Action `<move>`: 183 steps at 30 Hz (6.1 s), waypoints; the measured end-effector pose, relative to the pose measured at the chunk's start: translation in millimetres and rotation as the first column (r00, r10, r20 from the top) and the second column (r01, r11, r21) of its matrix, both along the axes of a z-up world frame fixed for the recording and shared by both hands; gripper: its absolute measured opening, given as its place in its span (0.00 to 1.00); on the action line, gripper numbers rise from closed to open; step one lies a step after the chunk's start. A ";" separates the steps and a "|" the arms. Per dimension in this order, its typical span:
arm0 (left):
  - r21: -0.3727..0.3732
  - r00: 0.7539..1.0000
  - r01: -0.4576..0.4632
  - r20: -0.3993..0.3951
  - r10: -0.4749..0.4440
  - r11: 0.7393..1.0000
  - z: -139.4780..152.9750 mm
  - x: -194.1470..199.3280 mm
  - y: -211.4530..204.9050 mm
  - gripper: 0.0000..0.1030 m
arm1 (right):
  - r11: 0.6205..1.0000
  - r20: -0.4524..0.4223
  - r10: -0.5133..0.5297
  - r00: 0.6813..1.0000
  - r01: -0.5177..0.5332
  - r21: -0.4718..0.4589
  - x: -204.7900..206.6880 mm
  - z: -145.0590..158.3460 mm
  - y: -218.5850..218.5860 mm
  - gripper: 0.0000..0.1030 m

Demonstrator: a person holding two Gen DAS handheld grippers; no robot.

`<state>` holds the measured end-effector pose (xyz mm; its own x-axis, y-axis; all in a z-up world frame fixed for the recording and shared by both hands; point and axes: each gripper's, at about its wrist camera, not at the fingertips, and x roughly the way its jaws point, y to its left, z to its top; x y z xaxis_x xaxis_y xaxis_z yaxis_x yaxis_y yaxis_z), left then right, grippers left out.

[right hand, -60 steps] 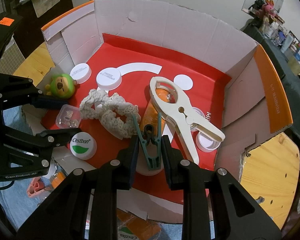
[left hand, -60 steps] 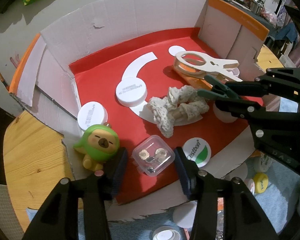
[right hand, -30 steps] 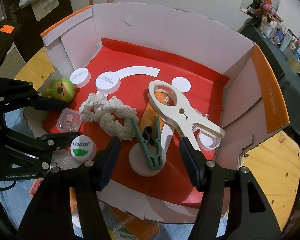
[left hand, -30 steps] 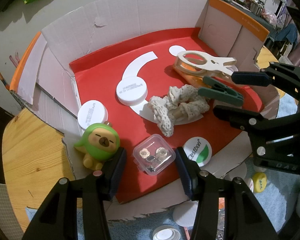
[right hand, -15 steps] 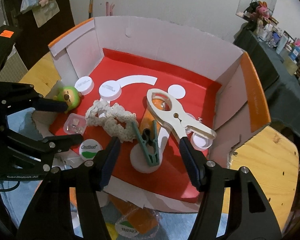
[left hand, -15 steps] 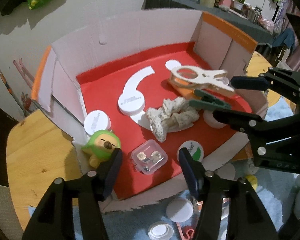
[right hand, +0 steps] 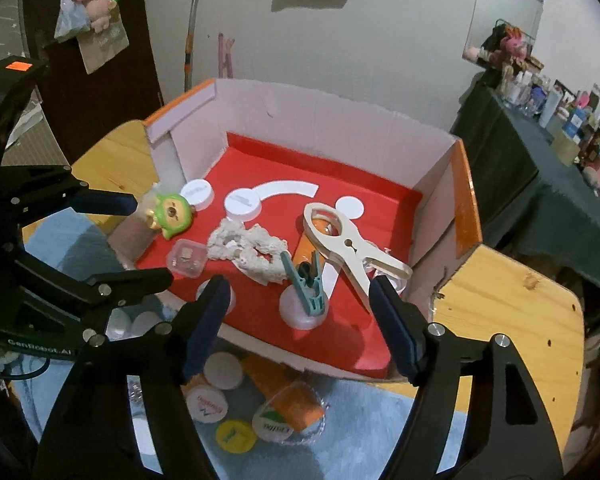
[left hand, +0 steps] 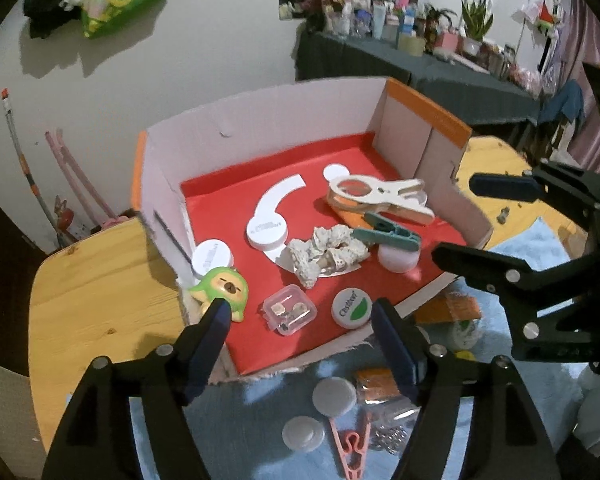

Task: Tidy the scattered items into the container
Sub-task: 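Withdraw both open tools from the box back over the blue towel, then grasp the pink hanger clip with left tool while right grasps yellow cap, then carry the pink clip and yellow cap over the cardboard box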

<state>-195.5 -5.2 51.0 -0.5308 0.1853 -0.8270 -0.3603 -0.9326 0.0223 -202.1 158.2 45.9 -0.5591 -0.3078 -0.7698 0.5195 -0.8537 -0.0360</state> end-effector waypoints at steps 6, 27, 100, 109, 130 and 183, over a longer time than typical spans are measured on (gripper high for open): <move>0.045 0.998 -0.032 -0.056 0.034 0.998 9.5 22.6 7.1 0.84 | 1.000 -0.041 -0.002 0.999 0.001 -0.021 24.2 11.7 6.1 0.75; 0.072 0.998 -0.036 -0.040 0.039 0.997 -34.8 95.0 20.9 0.94 | 0.999 -0.008 -0.022 1.000 0.022 -0.034 98.5 -28.6 20.3 0.77; 0.084 1.000 0.023 0.017 -0.025 0.996 -83.0 95.5 25.1 0.20 | 1.000 0.060 -0.018 0.998 0.017 0.014 103.1 -81.2 9.6 0.27; 0.099 1.000 0.025 -0.008 -0.024 0.995 -70.6 98.6 22.0 0.20 | 1.000 0.041 -0.017 0.999 0.016 0.008 106.4 -71.1 10.1 0.27; 0.110 0.994 0.047 -0.100 -0.036 0.993 -20.3 96.0 26.3 0.20 | 1.000 -0.038 -0.011 0.999 0.011 -0.004 104.7 -23.6 12.4 0.27; 0.052 0.998 -0.054 0.029 0.052 0.997 -49.6 -46.9 20.9 0.10 | 0.999 0.012 -0.009 1.000 0.008 0.044 -18.6 -20.8 -9.9 0.27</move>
<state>-242.4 15.6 1.3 -0.5178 0.2012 -0.8315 -0.3099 -0.9500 -0.0369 -220.7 148.3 25.0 -0.5524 -0.2689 -0.7890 0.5129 -0.8558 -0.0675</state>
